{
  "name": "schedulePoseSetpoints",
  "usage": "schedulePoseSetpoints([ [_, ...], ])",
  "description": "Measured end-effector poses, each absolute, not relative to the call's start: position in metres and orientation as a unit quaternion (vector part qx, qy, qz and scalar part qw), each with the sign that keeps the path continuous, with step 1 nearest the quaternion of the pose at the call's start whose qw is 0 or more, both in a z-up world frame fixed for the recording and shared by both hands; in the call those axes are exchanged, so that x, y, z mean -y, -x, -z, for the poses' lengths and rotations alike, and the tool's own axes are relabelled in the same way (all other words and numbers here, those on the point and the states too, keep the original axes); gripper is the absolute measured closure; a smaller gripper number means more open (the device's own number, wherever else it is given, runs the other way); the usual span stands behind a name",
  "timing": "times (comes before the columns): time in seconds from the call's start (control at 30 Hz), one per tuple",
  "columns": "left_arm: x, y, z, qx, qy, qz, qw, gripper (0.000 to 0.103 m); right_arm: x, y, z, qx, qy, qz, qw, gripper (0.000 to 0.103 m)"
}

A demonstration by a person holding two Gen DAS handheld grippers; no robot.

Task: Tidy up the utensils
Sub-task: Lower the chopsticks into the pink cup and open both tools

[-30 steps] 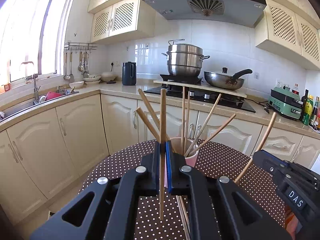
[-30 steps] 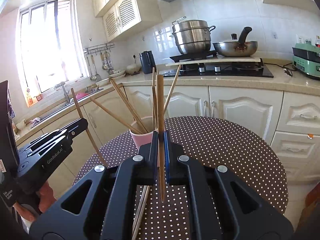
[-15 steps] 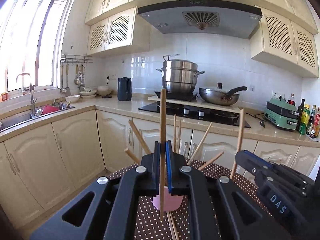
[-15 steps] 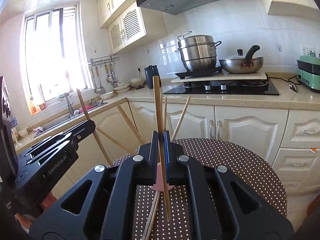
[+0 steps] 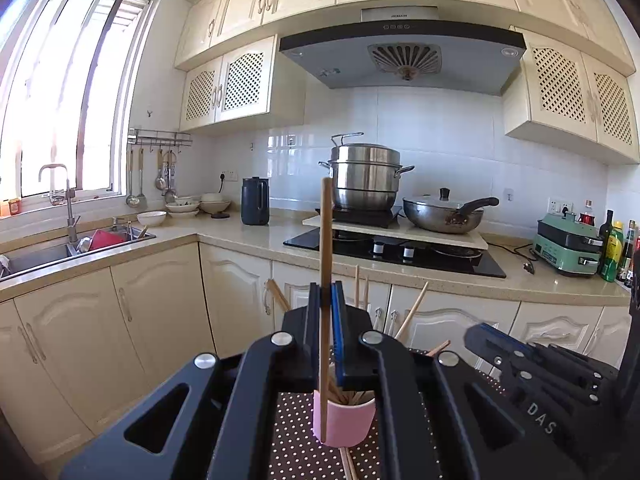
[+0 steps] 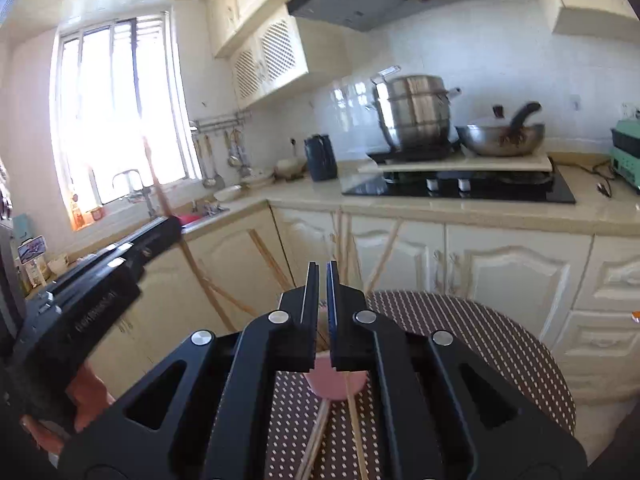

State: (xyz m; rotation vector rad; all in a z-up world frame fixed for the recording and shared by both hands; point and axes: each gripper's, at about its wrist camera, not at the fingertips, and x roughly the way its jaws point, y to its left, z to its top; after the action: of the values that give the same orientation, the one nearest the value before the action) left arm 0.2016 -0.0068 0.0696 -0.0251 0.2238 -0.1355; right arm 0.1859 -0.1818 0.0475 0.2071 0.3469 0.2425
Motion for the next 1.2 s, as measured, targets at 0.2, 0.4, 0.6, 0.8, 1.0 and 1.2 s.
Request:
schedulePoseSetpoints([
  [0.2,-0.004,-0.196,-0.058,-0.123,0.018,0.065,0.99,0.096,0.185,-0.189,0.0,-0.235,-0.084,-0.107,0.962,0.022],
  [0.4,-0.008,-0.193,-0.043,-0.14,0.018,0.061,0.988,0.097,0.167,-0.218,0.046,-0.306,-0.057,-0.118,0.943,0.031],
  [0.6,-0.013,-0.2,-0.025,-0.179,0.013,0.055,0.982,0.097,0.155,-0.242,0.069,-0.326,-0.062,-0.126,0.935,0.05],
  [0.8,-0.013,-0.209,-0.011,-0.204,0.01,0.052,0.978,0.097,0.151,-0.239,0.068,-0.324,-0.071,-0.128,0.935,0.097],
  [1.0,-0.014,-0.213,-0.011,-0.2,0.018,0.054,0.978,0.097,0.162,-0.2,0.018,-0.241,-0.09,-0.135,0.957,0.097],
  [1.2,-0.012,-0.216,-0.023,-0.178,0.029,0.06,0.982,0.096,0.163,-0.187,-0.023,-0.17,-0.083,-0.13,0.973,0.097],
])
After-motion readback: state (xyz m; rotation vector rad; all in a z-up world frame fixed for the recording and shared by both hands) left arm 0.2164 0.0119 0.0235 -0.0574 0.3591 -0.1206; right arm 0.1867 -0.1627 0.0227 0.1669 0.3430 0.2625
